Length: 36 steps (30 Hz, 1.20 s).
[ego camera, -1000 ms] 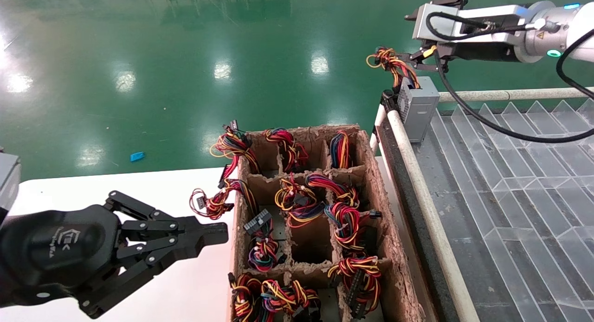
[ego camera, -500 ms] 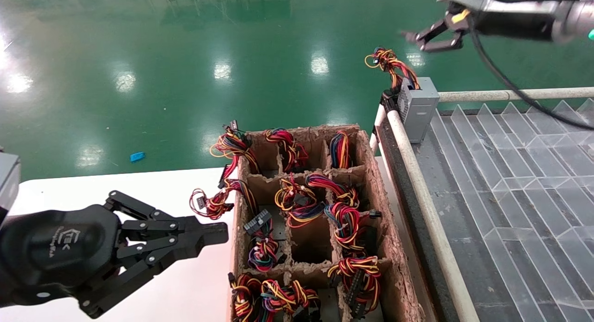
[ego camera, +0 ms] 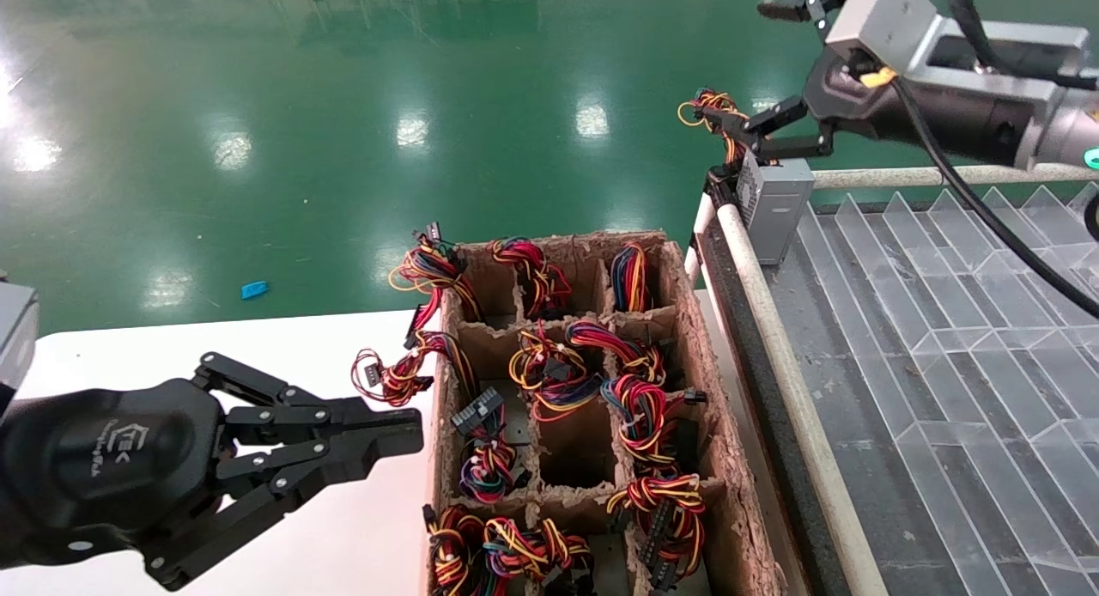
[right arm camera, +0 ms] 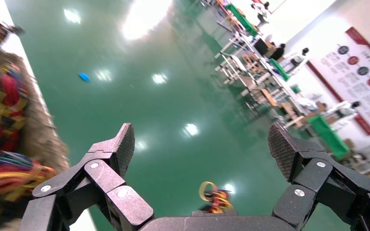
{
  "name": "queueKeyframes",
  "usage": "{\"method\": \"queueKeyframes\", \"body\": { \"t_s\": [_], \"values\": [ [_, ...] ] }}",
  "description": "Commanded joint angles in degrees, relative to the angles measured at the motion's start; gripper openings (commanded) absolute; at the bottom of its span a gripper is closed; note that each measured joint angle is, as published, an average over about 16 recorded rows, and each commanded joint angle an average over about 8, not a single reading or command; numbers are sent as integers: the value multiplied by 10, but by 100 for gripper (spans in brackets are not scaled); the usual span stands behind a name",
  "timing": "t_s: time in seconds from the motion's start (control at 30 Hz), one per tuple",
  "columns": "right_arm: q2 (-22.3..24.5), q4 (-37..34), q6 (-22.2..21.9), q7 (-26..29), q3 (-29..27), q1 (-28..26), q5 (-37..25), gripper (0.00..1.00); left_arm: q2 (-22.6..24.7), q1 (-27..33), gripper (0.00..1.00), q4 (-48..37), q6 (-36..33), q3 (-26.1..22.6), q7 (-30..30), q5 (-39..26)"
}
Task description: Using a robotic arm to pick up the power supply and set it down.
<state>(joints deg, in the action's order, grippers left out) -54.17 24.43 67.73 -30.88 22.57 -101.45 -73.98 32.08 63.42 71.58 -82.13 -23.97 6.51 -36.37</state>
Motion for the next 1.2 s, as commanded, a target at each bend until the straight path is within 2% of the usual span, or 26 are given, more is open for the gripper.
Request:
{"method": "queueKeyframes", "body": {
  "t_s": [0.03,1.2],
  "values": [
    [9,24,9,21,-3,20,16,100,0,0,100,0,0,0,0,0],
    [175,448,164,379,-60,363,293,100,0,0,100,0,0,0,0,0]
  ]
}}
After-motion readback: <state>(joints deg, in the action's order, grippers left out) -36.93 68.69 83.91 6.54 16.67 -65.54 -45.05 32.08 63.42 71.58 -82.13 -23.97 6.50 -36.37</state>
